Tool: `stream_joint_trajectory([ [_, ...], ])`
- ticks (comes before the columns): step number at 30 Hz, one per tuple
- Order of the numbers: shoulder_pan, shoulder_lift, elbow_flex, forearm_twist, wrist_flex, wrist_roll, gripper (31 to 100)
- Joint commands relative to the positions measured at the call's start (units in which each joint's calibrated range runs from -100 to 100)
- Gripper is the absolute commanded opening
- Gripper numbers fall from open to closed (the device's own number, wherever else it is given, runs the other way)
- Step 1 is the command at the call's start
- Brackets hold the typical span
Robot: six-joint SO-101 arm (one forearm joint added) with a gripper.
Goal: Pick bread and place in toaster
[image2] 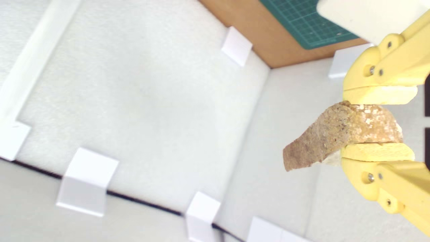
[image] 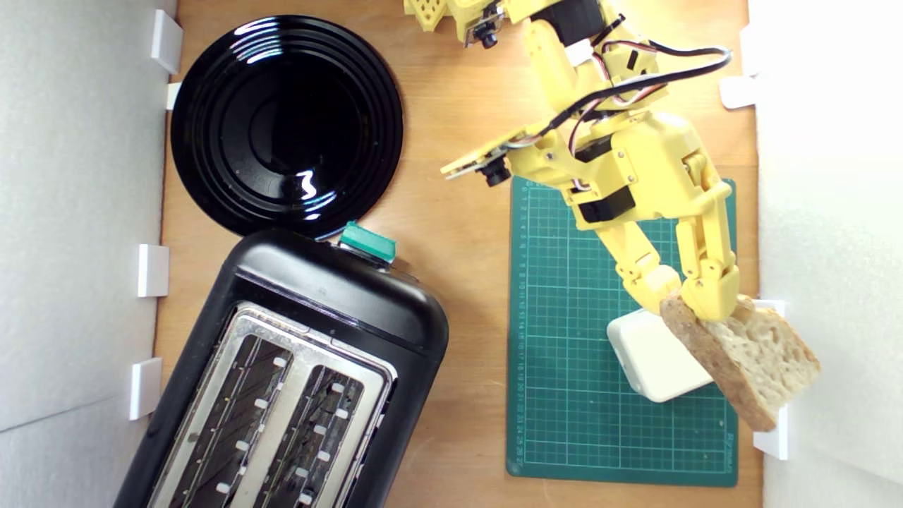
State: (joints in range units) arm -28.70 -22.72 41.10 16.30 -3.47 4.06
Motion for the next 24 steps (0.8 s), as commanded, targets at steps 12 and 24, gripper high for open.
stream_joint_trajectory([
  [12, 0.65, -5.23, -44.23, 1.65, 30.78, 3.18, 59.8],
  [24, 1.22, 3.34, -73.47, 1.74, 52.45, 12.81, 59.8],
])
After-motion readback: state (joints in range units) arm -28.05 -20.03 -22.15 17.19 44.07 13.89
